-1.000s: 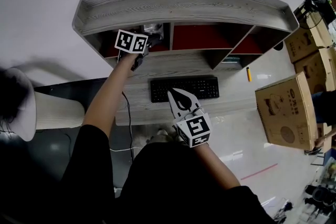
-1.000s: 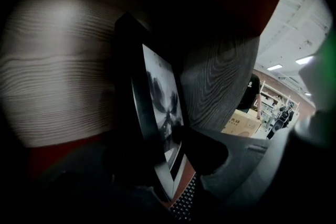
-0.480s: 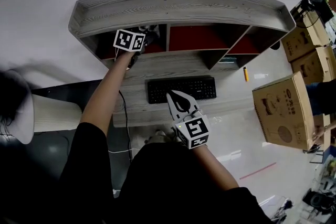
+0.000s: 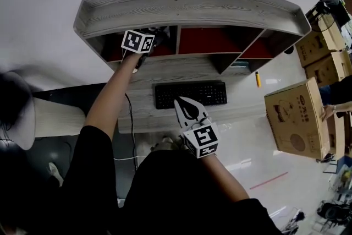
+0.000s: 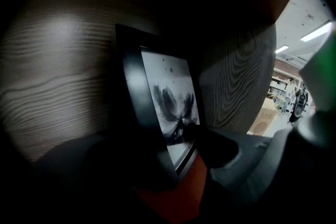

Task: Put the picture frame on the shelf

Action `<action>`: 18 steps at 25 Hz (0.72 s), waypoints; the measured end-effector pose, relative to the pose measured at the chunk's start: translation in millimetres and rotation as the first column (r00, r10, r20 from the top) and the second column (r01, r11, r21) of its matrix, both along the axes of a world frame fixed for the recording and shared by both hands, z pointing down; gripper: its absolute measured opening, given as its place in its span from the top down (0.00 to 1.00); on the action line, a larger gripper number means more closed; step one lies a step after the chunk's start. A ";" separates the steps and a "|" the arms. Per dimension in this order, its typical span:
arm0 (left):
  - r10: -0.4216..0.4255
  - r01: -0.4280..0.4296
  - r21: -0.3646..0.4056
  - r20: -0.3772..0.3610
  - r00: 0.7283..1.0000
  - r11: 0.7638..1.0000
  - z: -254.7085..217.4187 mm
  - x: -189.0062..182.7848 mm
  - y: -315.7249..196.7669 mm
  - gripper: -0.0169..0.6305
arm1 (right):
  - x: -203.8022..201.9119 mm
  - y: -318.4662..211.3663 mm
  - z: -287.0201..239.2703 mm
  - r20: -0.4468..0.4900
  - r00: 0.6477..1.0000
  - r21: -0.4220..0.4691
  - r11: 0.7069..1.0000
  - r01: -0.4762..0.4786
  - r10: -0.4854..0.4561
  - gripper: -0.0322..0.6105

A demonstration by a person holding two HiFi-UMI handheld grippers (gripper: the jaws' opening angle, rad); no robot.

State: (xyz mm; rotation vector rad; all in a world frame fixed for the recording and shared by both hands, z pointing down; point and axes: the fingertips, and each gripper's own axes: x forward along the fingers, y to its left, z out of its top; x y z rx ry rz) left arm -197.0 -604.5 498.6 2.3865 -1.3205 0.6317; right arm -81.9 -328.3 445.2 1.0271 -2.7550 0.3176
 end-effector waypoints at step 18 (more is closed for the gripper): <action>-0.088 0.090 0.031 -0.057 0.994 0.995 -11.8 -30.3 42.4 0.43 | 8.4 -1.3 -1.9 0.023 1.000 0.001 1.000 -0.017 0.017 0.93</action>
